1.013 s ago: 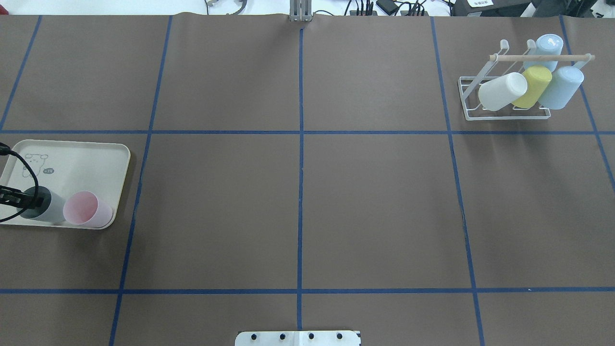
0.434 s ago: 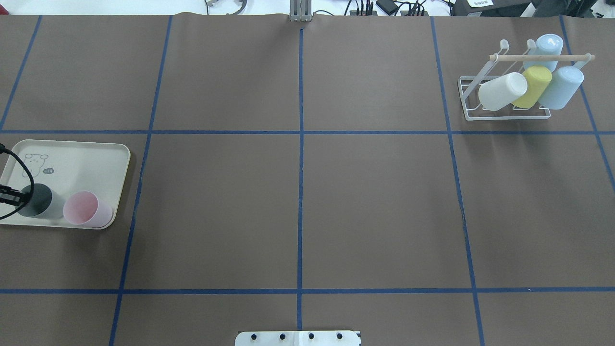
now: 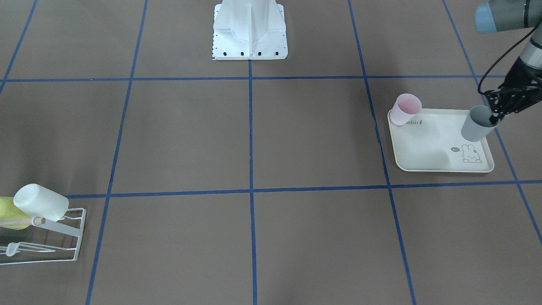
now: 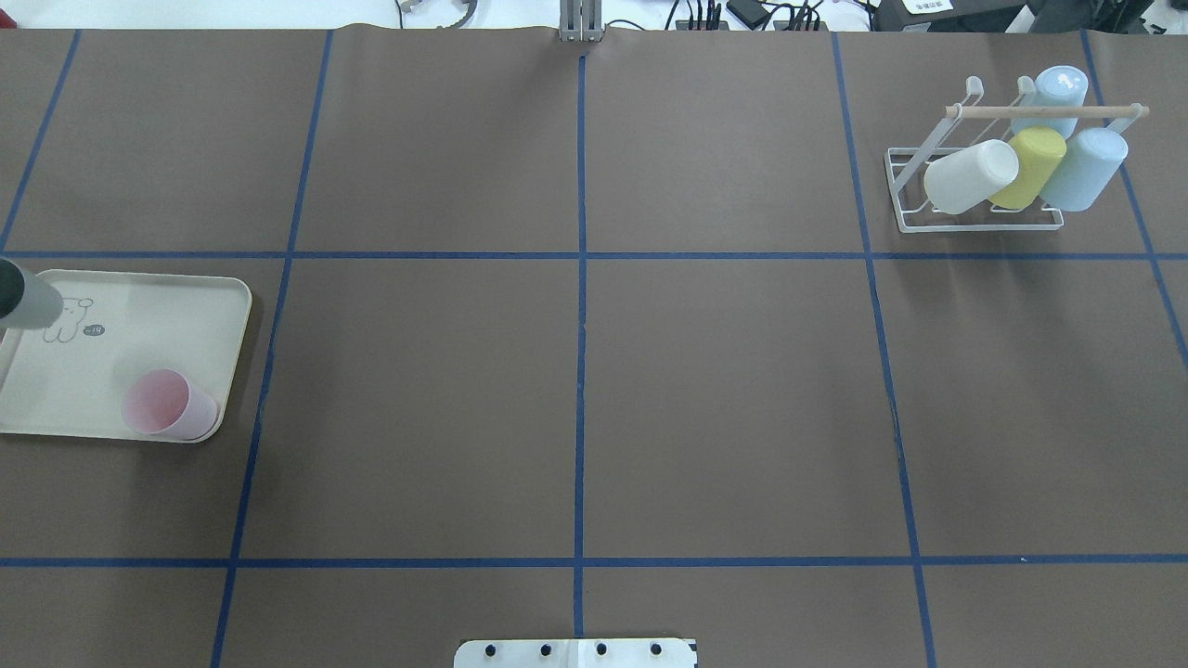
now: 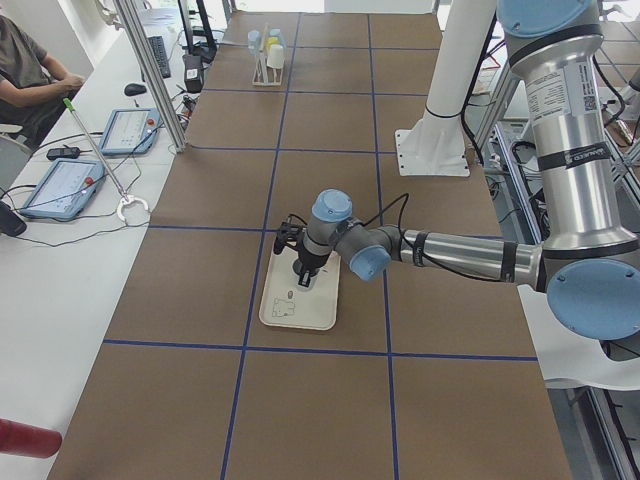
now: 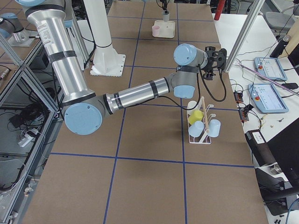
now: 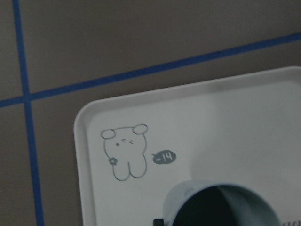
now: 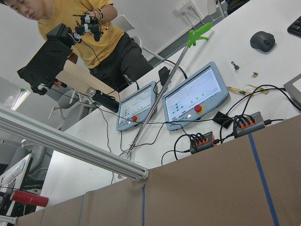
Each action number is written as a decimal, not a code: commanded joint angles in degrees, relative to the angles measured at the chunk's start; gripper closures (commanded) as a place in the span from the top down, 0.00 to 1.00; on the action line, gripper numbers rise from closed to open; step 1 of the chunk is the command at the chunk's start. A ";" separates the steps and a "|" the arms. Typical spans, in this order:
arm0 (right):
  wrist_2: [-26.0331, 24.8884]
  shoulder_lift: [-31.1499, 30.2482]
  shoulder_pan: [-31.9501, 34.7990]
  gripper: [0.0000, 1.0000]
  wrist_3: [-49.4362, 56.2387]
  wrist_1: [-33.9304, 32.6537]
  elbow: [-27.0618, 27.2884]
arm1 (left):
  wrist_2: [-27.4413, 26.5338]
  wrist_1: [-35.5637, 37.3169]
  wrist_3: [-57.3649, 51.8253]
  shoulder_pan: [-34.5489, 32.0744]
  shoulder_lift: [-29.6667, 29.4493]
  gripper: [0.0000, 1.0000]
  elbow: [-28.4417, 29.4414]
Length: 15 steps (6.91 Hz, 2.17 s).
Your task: Transfer IKEA cup to right arm and place on rack
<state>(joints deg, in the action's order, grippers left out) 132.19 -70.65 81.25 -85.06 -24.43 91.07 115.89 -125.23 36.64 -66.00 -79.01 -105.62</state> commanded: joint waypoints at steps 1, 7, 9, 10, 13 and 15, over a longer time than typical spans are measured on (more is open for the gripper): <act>0.00 0.07 -1.61 1.00 -0.02 0.00 0.69 | -7.02 1.39 11.70 -2.82 -5.86 0.00 0.50; -12.60 2.18 -14.59 1.00 -10.72 0.18 4.98 | -15.59 -1.31 64.71 5.07 -19.86 0.00 -2.03; -22.37 2.18 -21.36 1.00 -15.20 0.26 6.92 | -16.75 -9.47 79.92 8.93 -20.22 0.00 -4.93; -28.24 2.27 -25.66 1.00 -17.84 0.26 8.58 | -18.05 -12.46 89.47 11.74 -23.09 0.00 -5.29; -35.77 4.89 -33.16 1.00 -23.98 0.61 11.14 | -24.02 -20.63 106.39 19.92 -30.83 0.00 -6.00; -36.29 5.96 -34.83 1.00 -29.27 3.75 11.76 | -26.59 -33.00 115.45 21.87 -31.30 0.00 -5.21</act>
<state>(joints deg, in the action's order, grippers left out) 96.47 -65.31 47.59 -111.26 -22.96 102.51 90.60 -151.17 146.49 -45.25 -109.81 -111.19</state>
